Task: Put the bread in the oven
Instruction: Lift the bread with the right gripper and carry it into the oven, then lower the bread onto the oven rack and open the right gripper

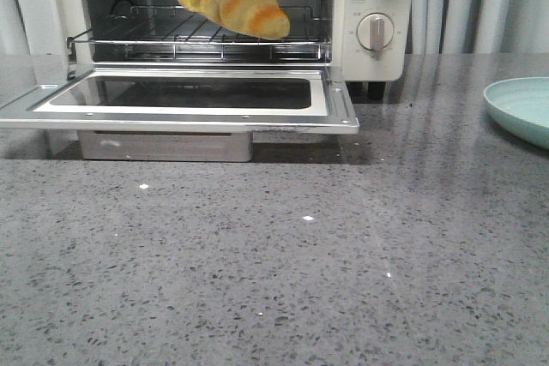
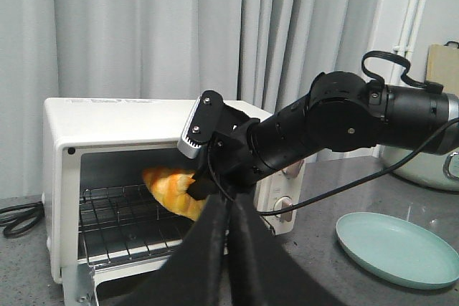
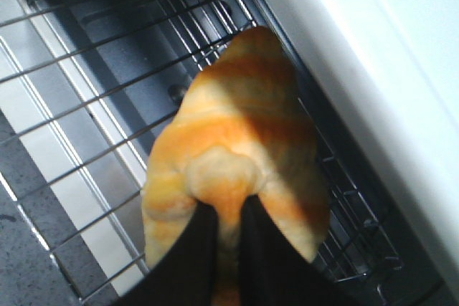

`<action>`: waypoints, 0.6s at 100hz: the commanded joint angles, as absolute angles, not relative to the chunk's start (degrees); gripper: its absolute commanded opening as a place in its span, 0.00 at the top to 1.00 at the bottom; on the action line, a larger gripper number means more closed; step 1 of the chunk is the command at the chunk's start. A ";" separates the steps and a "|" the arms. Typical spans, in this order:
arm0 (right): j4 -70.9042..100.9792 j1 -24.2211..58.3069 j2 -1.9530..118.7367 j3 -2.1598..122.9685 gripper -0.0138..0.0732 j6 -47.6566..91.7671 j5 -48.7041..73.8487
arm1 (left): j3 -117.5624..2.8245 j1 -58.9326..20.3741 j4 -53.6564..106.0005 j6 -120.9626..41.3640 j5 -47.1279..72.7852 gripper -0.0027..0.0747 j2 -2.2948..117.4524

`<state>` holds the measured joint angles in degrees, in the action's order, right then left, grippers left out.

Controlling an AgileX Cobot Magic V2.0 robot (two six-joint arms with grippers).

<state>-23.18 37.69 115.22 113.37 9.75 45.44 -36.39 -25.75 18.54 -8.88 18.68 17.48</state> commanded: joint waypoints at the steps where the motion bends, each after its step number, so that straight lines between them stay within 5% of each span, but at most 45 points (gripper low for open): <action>1: -24.25 37.57 113.16 115.08 0.89 10.05 42.45 | -38.19 -25.66 18.99 -8.48 15.00 0.99 18.02; 7: -24.25 37.57 113.16 115.19 0.81 10.05 42.11 | -38.19 -25.66 19.34 -8.48 15.00 0.99 18.02; 22: -24.25 37.57 113.16 115.24 0.40 10.05 41.28 | -38.19 -25.66 19.33 -8.48 15.00 0.99 18.02; 29: -24.25 37.57 113.16 115.24 0.28 10.05 41.28 | -38.19 -25.66 19.33 -8.48 15.00 0.99 18.02; 60: -23.41 39.32 111.42 115.24 0.26 9.72 41.81 | -38.19 -25.66 16.19 -8.48 16.28 0.99 17.92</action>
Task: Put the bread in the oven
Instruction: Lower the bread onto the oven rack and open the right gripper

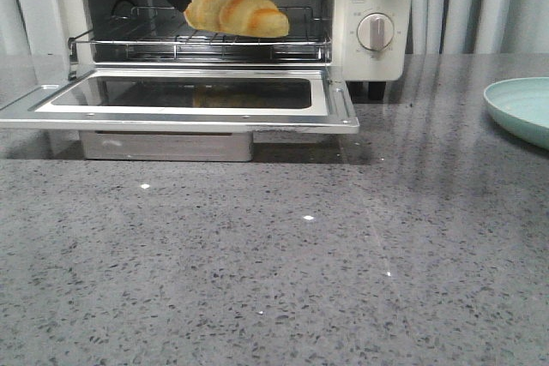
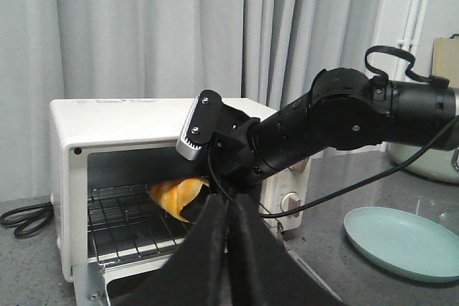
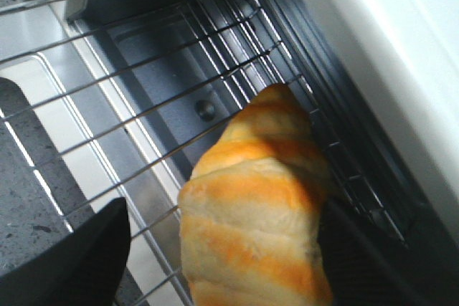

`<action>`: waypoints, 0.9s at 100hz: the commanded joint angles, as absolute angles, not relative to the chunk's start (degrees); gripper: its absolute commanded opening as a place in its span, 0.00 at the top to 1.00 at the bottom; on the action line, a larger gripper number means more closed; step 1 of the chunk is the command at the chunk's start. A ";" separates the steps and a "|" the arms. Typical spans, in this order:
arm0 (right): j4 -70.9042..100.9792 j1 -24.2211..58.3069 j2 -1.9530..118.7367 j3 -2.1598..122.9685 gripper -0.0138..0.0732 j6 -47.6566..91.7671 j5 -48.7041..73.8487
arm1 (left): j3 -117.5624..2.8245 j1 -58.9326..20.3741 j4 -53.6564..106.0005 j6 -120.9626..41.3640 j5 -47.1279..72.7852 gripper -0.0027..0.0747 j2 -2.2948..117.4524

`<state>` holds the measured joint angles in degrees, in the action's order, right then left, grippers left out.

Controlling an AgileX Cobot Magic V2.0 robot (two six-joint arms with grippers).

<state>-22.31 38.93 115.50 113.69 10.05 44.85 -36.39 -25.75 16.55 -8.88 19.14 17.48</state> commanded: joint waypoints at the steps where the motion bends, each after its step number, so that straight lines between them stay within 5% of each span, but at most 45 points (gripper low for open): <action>1: -23.41 39.49 111.26 115.24 0.26 9.72 42.08 | -38.19 -25.66 16.19 -8.48 16.36 0.99 17.93; 24: -21.88 42.71 108.93 115.33 0.26 9.72 47.86 | -38.19 -23.84 12.41 -8.41 17.19 0.99 14.84; 47: -17.61 45.82 106.43 115.33 0.26 9.72 52.20 | -38.19 -12.25 11.87 -8.41 20.15 0.99 7.45; 90: -17.48 48.36 101.47 115.33 0.62 8.69 72.57 | -34.38 0.60 16.37 -8.41 25.60 0.99 -1.14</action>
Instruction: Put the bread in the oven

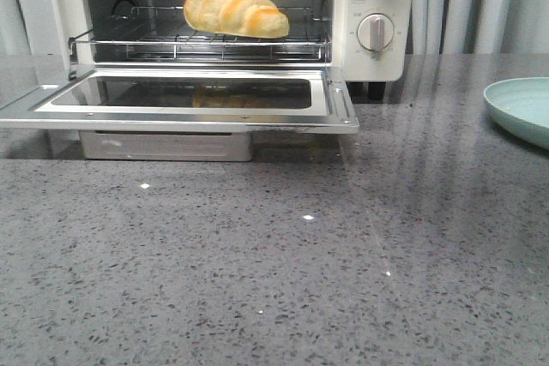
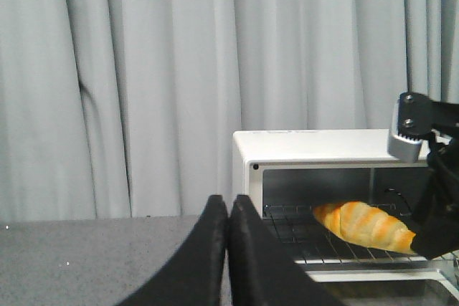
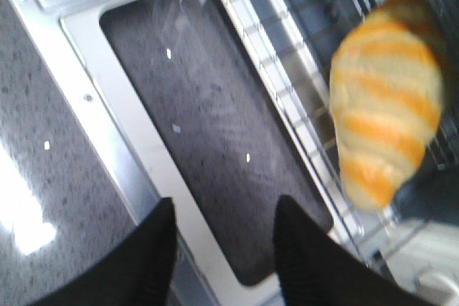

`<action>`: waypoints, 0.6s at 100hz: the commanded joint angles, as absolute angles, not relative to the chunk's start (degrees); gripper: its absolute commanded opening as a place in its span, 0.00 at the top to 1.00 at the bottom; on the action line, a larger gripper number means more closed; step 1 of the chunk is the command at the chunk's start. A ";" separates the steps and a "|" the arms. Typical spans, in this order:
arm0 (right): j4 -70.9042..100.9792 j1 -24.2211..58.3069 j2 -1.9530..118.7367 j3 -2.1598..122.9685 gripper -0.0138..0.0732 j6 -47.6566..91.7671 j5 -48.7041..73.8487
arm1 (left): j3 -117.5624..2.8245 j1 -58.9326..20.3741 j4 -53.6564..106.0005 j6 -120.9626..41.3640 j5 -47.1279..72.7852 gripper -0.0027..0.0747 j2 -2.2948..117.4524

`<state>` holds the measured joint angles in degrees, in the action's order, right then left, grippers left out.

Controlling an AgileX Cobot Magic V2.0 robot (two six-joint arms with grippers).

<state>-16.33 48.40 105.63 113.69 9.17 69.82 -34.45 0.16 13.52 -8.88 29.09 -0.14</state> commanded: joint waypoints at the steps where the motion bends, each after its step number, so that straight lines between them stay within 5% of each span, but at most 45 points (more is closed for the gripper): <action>1: -17.48 48.36 101.48 115.33 0.62 8.53 72.83 | -34.27 0.60 16.89 -8.41 25.60 0.99 -1.14; 60: -25.00 48.36 93.33 105.85 0.91 -4.29 75.32 | -25.77 0.60 20.99 -8.41 20.35 0.99 -1.14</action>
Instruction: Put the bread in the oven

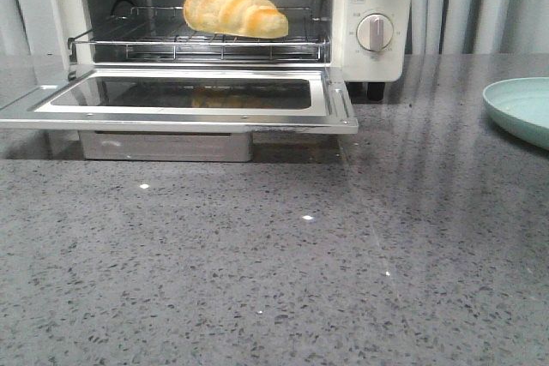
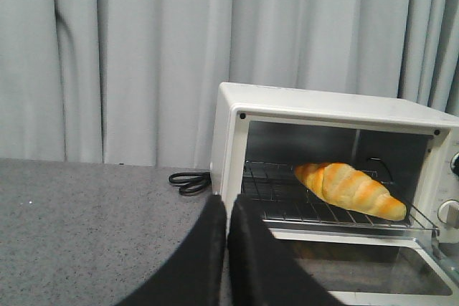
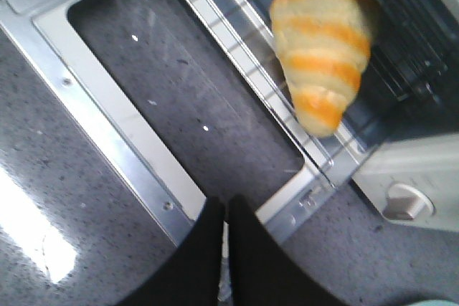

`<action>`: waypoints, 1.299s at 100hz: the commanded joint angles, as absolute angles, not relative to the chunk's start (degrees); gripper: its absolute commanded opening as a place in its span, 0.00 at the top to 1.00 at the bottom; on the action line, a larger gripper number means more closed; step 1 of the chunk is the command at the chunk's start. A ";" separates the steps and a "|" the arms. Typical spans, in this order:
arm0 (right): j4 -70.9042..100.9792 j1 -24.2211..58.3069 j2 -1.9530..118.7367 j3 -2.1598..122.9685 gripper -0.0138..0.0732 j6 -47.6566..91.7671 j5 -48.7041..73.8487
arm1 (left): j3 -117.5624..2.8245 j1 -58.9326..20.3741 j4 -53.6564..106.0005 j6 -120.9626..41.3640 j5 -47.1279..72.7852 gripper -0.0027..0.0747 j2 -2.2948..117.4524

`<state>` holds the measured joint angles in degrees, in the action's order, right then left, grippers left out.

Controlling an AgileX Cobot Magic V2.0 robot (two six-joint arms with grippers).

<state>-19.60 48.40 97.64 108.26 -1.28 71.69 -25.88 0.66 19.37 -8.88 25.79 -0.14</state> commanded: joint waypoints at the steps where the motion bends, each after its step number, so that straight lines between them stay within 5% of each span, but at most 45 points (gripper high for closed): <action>1: -25.66 48.36 93.20 104.96 0.91 -4.47 75.32 | -25.47 0.60 21.01 -8.41 20.20 0.99 -1.14; 64: -31.39 45.99 73.22 78.02 0.91 -17.64 68.64 | -14.79 0.60 24.62 -8.87 8.07 0.99 -1.14; 130: -36.08 45.99 59.51 61.83 0.91 -24.33 66.48 | -13.69 0.60 25.32 -8.87 12.61 0.99 -1.14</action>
